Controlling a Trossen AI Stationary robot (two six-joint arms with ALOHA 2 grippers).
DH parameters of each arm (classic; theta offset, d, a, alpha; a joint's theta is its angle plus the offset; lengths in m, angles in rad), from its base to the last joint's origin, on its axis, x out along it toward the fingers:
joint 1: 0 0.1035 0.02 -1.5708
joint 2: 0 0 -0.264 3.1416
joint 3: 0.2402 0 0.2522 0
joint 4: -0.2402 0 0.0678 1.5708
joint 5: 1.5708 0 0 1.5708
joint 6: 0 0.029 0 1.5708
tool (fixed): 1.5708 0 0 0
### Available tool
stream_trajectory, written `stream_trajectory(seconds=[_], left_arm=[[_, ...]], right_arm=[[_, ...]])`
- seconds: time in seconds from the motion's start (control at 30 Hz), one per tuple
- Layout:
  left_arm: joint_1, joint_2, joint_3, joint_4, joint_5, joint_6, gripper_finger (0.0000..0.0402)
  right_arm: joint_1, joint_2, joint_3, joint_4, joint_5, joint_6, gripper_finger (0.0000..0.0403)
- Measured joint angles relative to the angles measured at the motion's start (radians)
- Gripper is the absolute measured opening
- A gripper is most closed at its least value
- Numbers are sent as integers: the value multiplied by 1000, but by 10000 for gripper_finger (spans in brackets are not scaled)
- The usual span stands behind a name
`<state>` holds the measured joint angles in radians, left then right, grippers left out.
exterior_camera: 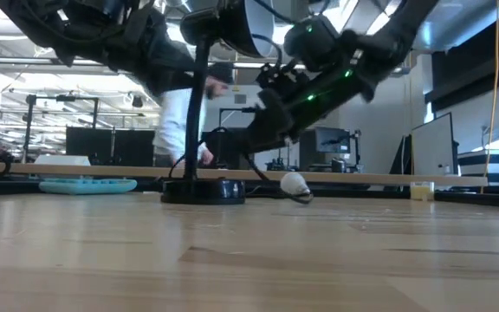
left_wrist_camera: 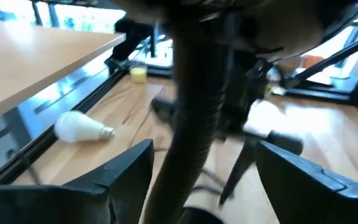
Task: Screw lightbulb
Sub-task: Insert the lightbulb into the black lamp
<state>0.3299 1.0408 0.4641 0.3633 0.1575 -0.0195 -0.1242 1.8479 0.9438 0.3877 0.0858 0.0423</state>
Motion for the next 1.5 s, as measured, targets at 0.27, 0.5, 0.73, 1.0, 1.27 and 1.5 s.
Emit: stream_trajectory(seconds=[0.27,0.5,0.73,1.0,1.27,1.5], left_arm=[[0,-72,0,-202,-38,-32,263],[1,-85,0,-217,-42,-31,260],[1,-84,0,-234,-55,-37,260],[1,-84,2,-225,-66,-52,260],[1,-84,2,-223,-68,-39,260],[1,-84,2,-222,-69,-32,260]], right_arm=[[33,-246,1,-537,157,10,271],[34,-459,1,-795,196,60,271],[-164,-537,-98,-567,248,178,271],[-395,-322,-163,-386,190,385,271],[-407,-172,-146,-325,249,500,271],[-407,-69,-88,-293,304,506,271]])
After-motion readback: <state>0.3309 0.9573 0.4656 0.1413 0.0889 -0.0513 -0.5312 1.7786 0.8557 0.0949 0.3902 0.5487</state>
